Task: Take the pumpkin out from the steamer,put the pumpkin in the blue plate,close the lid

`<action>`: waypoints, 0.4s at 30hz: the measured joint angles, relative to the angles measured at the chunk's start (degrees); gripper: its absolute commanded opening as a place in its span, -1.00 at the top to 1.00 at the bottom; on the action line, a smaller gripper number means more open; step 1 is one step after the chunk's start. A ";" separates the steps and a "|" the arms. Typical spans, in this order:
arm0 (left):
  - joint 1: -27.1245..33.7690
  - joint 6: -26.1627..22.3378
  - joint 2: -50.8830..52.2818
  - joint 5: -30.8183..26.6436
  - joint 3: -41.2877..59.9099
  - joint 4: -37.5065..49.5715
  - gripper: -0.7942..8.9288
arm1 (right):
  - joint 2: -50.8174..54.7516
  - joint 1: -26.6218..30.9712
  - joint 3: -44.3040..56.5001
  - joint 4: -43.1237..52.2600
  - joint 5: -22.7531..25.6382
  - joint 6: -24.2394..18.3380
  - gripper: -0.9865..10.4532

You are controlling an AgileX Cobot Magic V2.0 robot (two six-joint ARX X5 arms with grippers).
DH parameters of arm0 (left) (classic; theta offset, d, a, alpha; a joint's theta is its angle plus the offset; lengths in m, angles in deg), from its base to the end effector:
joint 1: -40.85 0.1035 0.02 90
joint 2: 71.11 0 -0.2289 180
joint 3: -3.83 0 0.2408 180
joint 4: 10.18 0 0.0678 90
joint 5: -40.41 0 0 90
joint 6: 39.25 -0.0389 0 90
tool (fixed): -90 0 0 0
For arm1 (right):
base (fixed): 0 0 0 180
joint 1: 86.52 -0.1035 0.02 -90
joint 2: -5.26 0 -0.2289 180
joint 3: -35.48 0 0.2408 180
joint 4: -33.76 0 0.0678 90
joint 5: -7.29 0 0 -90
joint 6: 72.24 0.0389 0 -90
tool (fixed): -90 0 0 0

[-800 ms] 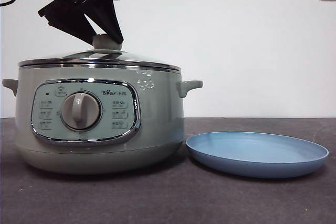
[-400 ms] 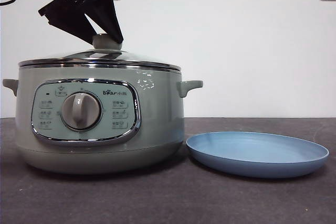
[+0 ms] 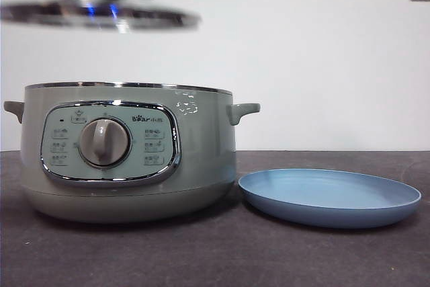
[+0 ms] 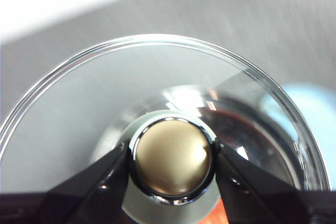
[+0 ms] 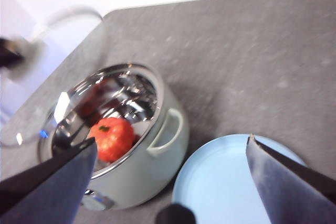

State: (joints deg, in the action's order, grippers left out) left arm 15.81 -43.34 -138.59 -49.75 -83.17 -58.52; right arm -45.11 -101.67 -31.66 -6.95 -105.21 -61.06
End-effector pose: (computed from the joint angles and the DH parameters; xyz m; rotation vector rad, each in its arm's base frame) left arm 0.2291 -0.1069 0.3440 0.1794 0.4796 -0.4428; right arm 0.1886 0.0665 0.3072 0.2125 0.4865 0.6042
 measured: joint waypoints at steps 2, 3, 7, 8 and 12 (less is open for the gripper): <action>0.00 0.00 3.26 -2.71 -0.13 -0.79 0.85 | -3.21 -2.58 -1.38 0.02 0.02 0.20 0.00; -0.02 0.00 4.59 -4.09 -0.13 -1.20 0.85 | -4.74 -3.93 -2.19 0.02 0.02 0.20 0.00; 0.00 0.00 10.08 -10.47 -0.13 -3.67 0.85 | -12.26 -10.16 -6.88 0.00 -0.02 -0.59 -0.01; 0.00 0.00 11.78 -12.04 -0.13 -4.61 0.86 | -14.75 -12.00 -8.68 -0.04 0.00 -1.05 -0.02; 0.00 0.00 16.85 -16.09 -0.13 -7.58 0.86 | -23.50 -18.69 -15.98 -1.60 0.09 -2.73 -0.13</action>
State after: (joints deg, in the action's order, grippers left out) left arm 15.81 -43.34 -121.74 -65.84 -83.30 -66.11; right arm -68.61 -120.36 -47.64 -8.55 -105.13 -63.79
